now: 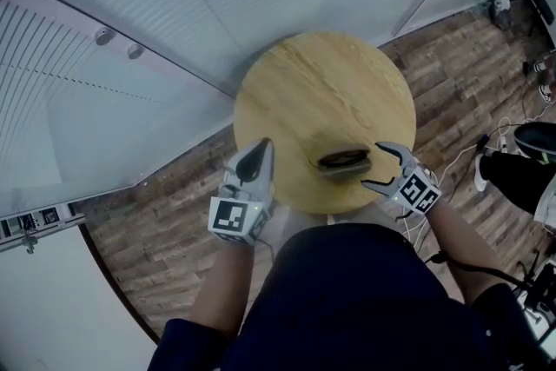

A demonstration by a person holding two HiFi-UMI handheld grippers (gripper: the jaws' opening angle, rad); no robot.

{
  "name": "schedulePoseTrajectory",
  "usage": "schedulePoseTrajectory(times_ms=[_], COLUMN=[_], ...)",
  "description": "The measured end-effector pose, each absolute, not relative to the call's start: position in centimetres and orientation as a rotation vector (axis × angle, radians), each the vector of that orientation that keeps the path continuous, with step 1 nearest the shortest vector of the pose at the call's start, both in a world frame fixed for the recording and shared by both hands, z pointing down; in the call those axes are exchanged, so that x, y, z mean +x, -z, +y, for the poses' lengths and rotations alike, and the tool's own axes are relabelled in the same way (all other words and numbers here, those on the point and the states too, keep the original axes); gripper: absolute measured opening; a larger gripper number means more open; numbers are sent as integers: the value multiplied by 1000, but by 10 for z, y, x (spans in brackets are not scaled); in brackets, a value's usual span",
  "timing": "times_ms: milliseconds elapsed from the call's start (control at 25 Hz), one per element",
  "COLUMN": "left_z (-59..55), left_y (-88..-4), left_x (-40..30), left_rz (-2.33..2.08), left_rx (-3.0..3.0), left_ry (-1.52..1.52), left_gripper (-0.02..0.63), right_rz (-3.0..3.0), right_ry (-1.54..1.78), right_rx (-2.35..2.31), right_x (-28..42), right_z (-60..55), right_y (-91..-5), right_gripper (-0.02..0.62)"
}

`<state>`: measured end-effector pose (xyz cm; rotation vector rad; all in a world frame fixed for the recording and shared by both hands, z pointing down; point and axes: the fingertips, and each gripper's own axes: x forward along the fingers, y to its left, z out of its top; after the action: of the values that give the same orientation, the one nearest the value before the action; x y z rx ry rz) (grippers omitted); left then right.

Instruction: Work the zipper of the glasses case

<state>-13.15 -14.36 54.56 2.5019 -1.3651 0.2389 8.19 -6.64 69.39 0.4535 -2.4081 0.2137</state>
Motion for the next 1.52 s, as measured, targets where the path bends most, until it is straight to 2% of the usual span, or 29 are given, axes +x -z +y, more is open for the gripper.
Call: schedulePoseTrajectory(times_ms=[120,320,960,1400,1520], left_z=[-149,-150,-163,-160,-160], left_y=[-536,-541,-558,-552,-548], left_x=[-131,-126,-101,-113,-115], left_rz=[-1396,-1378,-1432,-1482,-1487], left_rx=[2458,2504,2532,2511,2513], left_ry=[-221,-359,-545,-580,-593], left_gripper=[3,3,3,3,3], right_rz=[-2365,-2350,-2271,-2269,-2273], right_ry=[-158,-105,46,-56,-64], right_rx=[363,310,75,16,-9], right_x=[85,83,65,52,51], right_z=[-58,-68,-74,-76,-79], right_y=[-711,-733,-796,-808,-804], right_gripper=[428,454,479,474,427])
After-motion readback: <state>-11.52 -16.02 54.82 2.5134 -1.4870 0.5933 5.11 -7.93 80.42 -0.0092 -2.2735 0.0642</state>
